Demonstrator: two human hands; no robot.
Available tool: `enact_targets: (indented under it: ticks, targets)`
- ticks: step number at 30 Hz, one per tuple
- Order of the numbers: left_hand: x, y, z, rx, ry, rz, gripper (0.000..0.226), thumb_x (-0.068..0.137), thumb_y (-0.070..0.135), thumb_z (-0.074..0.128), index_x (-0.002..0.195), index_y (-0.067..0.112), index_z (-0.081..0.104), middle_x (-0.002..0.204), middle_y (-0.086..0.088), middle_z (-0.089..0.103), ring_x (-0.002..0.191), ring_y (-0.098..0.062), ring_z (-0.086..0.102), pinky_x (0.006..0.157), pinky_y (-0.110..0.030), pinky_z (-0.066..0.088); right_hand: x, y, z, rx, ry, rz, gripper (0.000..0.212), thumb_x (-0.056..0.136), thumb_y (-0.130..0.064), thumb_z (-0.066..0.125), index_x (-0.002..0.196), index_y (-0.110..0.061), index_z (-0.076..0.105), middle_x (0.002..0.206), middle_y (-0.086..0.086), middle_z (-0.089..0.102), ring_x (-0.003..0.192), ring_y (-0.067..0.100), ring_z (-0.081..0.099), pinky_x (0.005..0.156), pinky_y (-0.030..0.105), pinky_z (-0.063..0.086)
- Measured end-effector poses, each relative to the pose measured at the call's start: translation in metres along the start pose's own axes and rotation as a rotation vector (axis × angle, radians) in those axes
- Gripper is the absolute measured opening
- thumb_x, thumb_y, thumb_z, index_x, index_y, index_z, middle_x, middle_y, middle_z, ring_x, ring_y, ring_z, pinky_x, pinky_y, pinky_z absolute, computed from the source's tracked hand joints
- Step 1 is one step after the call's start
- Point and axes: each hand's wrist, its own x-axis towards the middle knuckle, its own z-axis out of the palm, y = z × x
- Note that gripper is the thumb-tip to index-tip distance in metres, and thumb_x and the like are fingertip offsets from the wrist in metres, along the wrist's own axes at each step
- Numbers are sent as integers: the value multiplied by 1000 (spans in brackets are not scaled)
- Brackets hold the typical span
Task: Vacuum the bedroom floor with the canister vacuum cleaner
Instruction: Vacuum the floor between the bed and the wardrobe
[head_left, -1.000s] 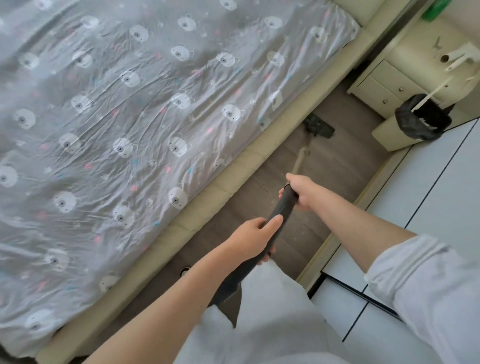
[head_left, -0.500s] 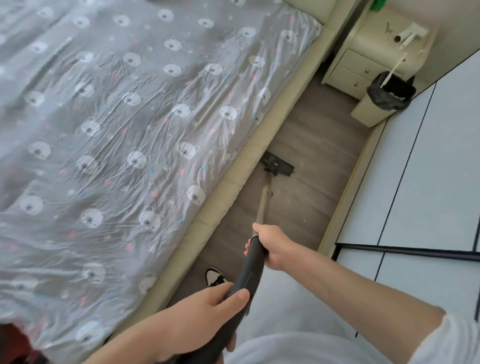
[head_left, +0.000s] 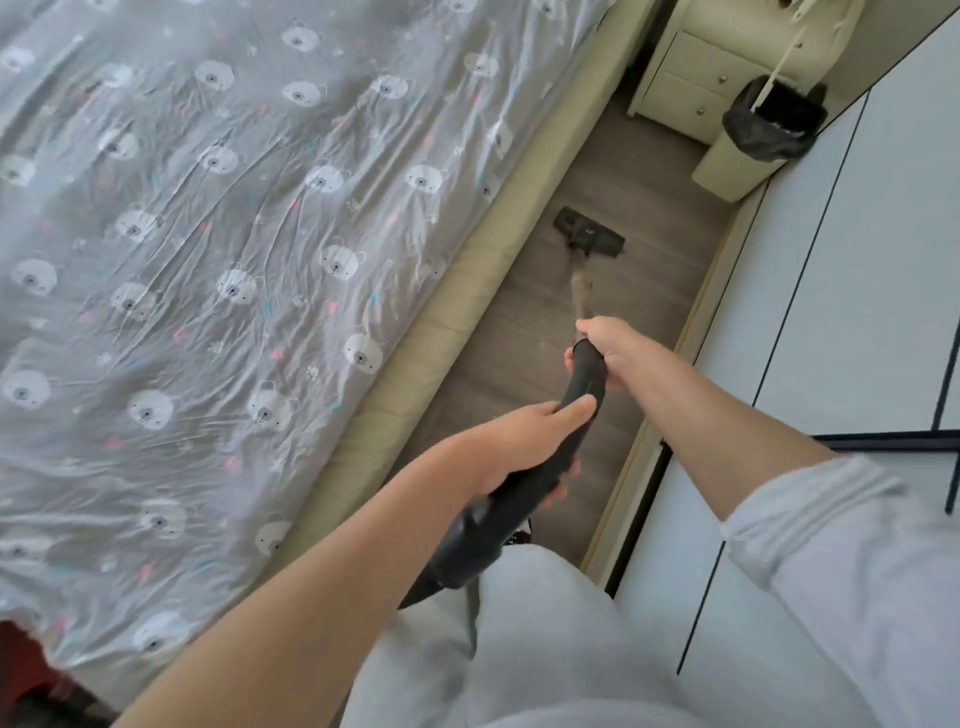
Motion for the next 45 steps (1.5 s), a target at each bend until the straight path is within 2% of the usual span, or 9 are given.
enact_targets:
  ticks: [6,10,15,19,23,29,35,39,45]
  targets:
    - [45,-21,57,52,29,33,50,96,66,47,122,24,54,73,-1,68,54,-16,64,57,-30,55,31,27,-52,-26,10,40,18,101,-26,49,114,-15,46,73,10,53,53,17,52,41,24,49]
    - [16,-59,74,41,-27,-38,51,93,70,46,123,29,52,73,-1,66,57,-18,64,63,-33,57,7,72,-53,35,2,3,47,102,-19,46,146,-24,30,79,14,53,55,20,52,49,32,48]
    - [-58,-107,72,57,-75,-114,56,85,76,48,121,33,51,71,3,67,58,-17,65,59,-31,55,-57,139,-32,129,-12,26,61,102,-19,44,154,-32,14,85,16,55,55,20,53,46,30,49]
    - [-122,-145,69,74,-153,-129,54,87,74,48,123,34,51,69,2,65,55,-19,62,59,-32,54,-114,196,-15,217,-32,37,54,101,-18,46,149,-23,23,103,18,53,59,21,54,51,33,50]
    - [-174,-178,63,69,-171,-131,55,93,71,46,127,28,53,63,5,64,51,-18,60,54,-28,52,-164,241,-3,205,-54,90,34,95,-19,52,127,-7,45,95,18,57,65,23,59,48,28,53]
    - [-237,-242,47,82,-158,-103,51,94,68,49,119,24,56,63,5,67,51,-16,61,51,-27,53,-213,307,41,172,-65,103,14,91,-16,52,101,-7,49,71,14,60,55,24,60,51,30,53]
    - [-182,-249,59,154,-3,1,44,96,64,50,102,22,60,76,-1,74,54,-17,66,56,-30,59,-175,302,40,119,122,-19,27,92,-21,53,114,-7,45,86,16,58,65,23,58,56,35,49]
    - [-153,-263,82,146,16,27,50,98,63,48,116,18,59,80,-3,72,57,-18,65,69,-35,60,-156,309,24,142,201,62,33,94,-33,58,114,-8,48,86,13,66,64,20,62,63,33,54]
    - [-195,-303,45,222,-8,-35,43,98,66,45,117,28,57,76,0,70,52,-14,65,54,-28,56,-172,338,62,176,15,91,27,97,-18,47,120,-4,43,93,19,54,62,26,58,60,37,53]
